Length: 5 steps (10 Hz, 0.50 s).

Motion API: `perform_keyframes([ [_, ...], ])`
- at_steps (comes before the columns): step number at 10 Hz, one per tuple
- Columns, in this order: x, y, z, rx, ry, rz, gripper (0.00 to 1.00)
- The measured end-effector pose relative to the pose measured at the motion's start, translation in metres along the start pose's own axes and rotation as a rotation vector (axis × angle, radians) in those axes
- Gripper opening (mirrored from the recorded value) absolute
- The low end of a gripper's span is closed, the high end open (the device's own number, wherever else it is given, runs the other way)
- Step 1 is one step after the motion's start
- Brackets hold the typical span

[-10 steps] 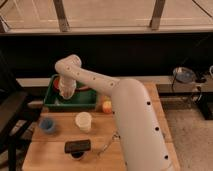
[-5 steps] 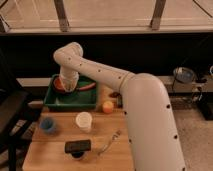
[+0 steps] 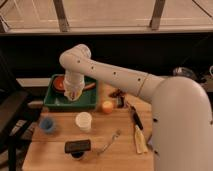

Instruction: Place towel in paper cup

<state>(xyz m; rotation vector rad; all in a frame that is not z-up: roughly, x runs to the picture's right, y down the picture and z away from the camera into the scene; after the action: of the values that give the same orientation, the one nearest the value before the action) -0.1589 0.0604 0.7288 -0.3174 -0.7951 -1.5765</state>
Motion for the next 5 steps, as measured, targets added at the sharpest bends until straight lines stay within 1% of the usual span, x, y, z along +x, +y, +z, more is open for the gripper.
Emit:
perform_keyframes([
  [1, -0.016, 0.000, -0.001, 0.004, -0.017, 0.018, 0.01],
  [2, -0.039, -0.004, -0.001, 0.004, -0.045, 0.042, 0.08],
  [3, -0.060, -0.004, 0.002, 0.002, -0.077, 0.077, 0.19],
  [5, -0.087, 0.002, 0.007, 0.000, -0.118, 0.146, 0.37],
])
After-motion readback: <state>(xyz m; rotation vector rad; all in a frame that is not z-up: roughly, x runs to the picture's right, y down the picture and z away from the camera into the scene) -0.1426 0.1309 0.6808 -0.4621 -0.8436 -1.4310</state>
